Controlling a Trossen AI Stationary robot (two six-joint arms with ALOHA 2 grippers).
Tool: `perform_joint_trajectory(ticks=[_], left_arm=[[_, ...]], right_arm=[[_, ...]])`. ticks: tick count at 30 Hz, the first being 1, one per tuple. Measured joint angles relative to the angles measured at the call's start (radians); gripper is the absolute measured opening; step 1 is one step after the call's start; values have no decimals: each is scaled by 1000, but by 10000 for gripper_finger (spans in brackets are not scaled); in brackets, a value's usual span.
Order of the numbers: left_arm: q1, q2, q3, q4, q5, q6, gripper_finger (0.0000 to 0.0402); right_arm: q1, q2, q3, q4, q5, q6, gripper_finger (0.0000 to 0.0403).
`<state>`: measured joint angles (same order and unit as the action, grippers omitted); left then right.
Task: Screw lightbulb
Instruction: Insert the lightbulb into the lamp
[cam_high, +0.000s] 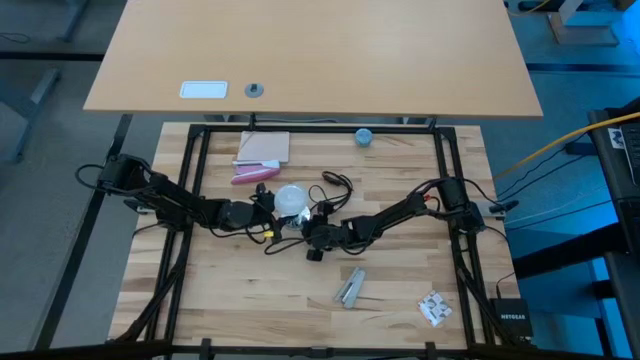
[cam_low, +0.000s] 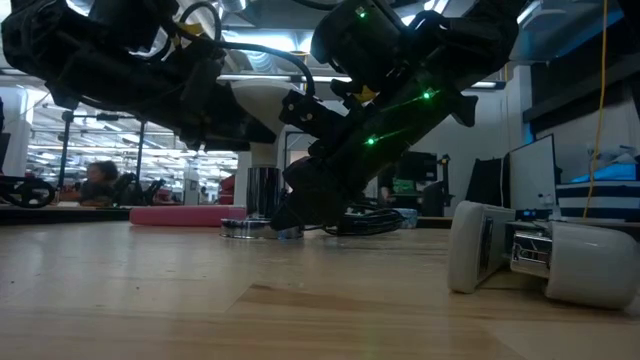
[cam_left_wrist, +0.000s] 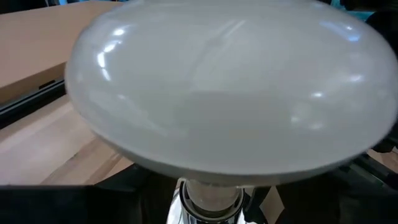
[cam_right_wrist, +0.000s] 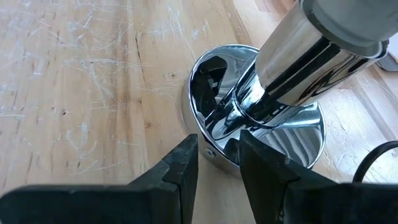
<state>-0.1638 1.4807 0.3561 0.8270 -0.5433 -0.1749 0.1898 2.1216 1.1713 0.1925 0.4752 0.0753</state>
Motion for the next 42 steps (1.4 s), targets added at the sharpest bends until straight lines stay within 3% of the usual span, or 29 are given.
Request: perform_joint_trajectory(ticks=[11, 25, 37, 42], left_arm=[[0, 0, 0, -4, -2, 0, 152], [0, 0, 1, -13, -1, 0, 154], [1, -2, 2, -29, -6, 0, 158], [0, -2, 2, -29, 1, 0, 158]], right_arm=[[0, 0, 0, -2, 1, 2, 115], [-8, -10, 2, -59, 14, 135, 115], [-18, -33, -6, -140, 187, 236, 115], [-43, -45, -3, -153, 173, 237, 115]])
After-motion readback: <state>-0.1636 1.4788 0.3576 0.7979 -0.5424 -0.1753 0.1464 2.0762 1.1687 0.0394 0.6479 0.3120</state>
